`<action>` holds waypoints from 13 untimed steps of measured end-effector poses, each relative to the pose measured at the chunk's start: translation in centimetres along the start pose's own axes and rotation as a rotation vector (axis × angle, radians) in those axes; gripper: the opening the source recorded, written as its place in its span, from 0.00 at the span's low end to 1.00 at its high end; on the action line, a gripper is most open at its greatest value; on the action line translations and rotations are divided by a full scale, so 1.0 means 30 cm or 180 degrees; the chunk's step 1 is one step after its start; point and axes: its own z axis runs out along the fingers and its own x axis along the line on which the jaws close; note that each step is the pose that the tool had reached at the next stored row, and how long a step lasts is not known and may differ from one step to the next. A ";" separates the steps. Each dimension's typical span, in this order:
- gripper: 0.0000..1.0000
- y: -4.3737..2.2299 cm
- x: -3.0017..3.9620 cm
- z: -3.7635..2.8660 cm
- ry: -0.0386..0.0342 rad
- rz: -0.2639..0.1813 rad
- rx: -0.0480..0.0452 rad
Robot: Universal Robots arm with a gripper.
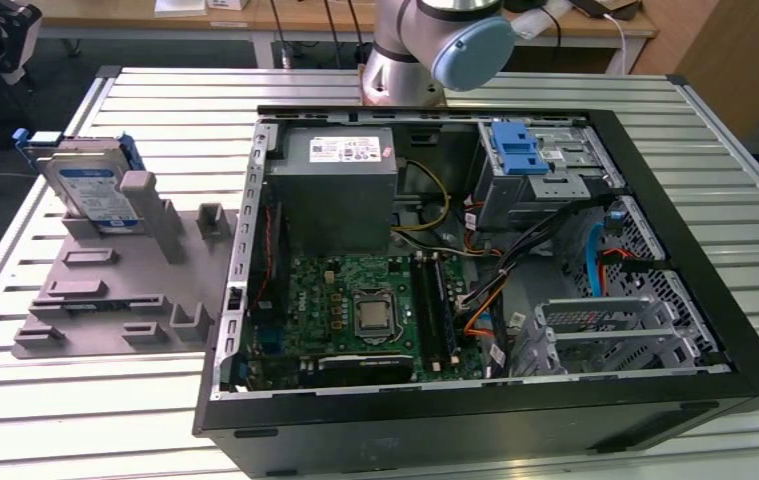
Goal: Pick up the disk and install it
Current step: 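Pick up the disk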
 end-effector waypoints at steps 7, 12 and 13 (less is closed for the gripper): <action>0.11 0.000 0.000 0.000 0.0000 -0.0010 0.0000; 0.11 0.000 0.000 0.000 0.0000 -0.0016 0.0000; 0.11 0.000 0.000 0.000 0.0000 -0.0018 0.0000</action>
